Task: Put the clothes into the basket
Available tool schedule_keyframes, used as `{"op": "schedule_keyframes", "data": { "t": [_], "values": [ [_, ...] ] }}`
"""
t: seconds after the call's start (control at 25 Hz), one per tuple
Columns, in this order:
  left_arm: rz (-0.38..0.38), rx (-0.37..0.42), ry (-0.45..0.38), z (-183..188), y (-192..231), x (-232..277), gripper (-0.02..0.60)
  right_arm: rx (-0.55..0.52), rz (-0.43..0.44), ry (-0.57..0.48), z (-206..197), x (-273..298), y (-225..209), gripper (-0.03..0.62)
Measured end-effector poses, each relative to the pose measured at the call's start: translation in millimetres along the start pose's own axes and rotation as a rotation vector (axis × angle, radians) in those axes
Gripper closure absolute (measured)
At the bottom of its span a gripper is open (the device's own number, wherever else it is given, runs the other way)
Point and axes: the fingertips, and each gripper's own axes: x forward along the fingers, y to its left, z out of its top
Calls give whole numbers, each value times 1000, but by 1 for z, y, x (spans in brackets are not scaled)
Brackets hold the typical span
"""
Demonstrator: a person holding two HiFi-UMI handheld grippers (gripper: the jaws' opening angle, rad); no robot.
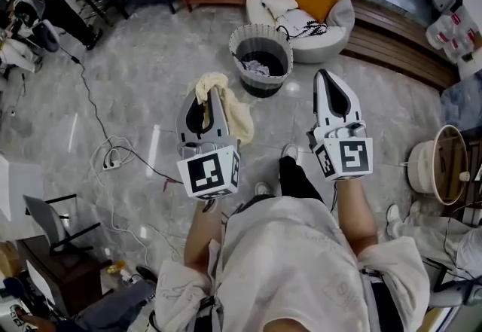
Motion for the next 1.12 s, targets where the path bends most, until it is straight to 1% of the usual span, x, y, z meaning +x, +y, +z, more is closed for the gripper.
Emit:
{"op": "schedule_keyframes", "data": {
  "t": [0.24,0.4,0.6,0.8,1.12],
  "values": [
    [-4,-2,19,-16,5,26,552,9,4,25,-21,24,-6,606],
    [-6,1,28,-21,2,51,552,24,-3,43,-33,45,-20,606],
    [-22,-4,29,-28,-3,93,552,39,-16,49,-46,78,-43,606],
    [-34,-4,43,-34,-12,140,552,33,-14,54,-54,113,-72,606],
    [-33,12,52,-30,-41,218,552,38,-1,55,-62,164,-129,606]
  ]
}}
